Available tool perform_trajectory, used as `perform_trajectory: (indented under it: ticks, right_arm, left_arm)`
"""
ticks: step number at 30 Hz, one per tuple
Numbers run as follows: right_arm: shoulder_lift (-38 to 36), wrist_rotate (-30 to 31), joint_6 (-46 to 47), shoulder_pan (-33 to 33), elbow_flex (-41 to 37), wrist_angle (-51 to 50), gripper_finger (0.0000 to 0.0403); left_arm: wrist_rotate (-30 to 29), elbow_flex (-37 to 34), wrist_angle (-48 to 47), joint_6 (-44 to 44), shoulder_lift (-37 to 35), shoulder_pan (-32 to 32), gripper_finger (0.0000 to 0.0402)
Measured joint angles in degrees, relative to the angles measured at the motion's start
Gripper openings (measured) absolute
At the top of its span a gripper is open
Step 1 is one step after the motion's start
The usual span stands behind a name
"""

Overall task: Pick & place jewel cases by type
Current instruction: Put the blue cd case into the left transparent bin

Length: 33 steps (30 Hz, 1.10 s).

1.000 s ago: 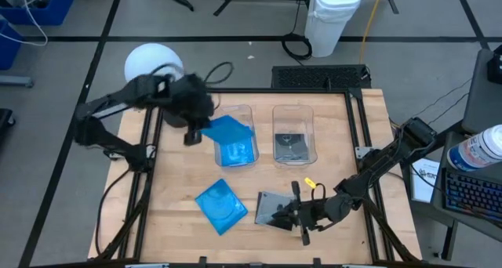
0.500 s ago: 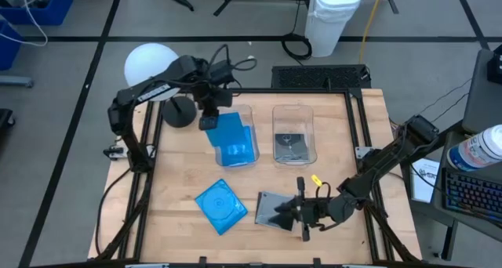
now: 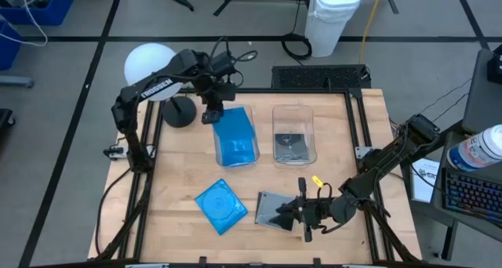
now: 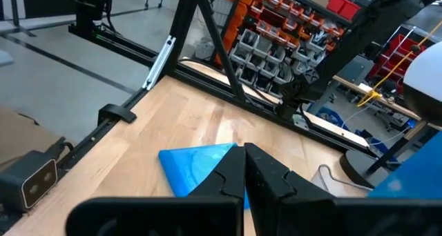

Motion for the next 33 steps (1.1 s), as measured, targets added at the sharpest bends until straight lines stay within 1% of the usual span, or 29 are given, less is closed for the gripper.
perform_trajectory:
  ticks: [2,8,13,19,21,26,33]
  right_arm:
    - [0.00,0.00,-0.49,0.00,0.00,-0.01,0.0000]
    - [0.00,0.01,-1.53,0.00,0.00,-0.40,0.0000]
    - [0.00,0.00,-1.72,0.12,0.02,-1.20,0.0000]
    - [0.00,-0.05,-1.72,0.23,0.02,-2.19,0.0000]
    - [0.00,-0.09,-1.74,0.32,0.03,-2.19,0.0000]
    - [0.00,-0.18,-1.74,0.37,0.04,-2.18,0.0000]
    - [0.00,-0.20,-1.72,0.37,0.04,-2.15,0.0000]
  left_arm:
    - [0.15,-0.81,0.26,0.25,0.40,-0.14,0.0048]
    - [0.62,-2.31,-0.19,0.07,4.50,-1.23,0.0048]
    - [3.73,-2.28,-0.22,-0.01,7.42,-1.83,0.0048]
    - [9.52,-2.28,-0.16,0.21,11.01,-1.72,0.0048]
    - [10.57,-2.26,-0.11,0.32,12.04,-1.78,0.0048]
    - [10.60,-2.26,-0.03,0.67,13.89,-1.61,0.0048]
    - [7.11,-2.15,0.03,0.26,15.63,-1.52,0.0050]
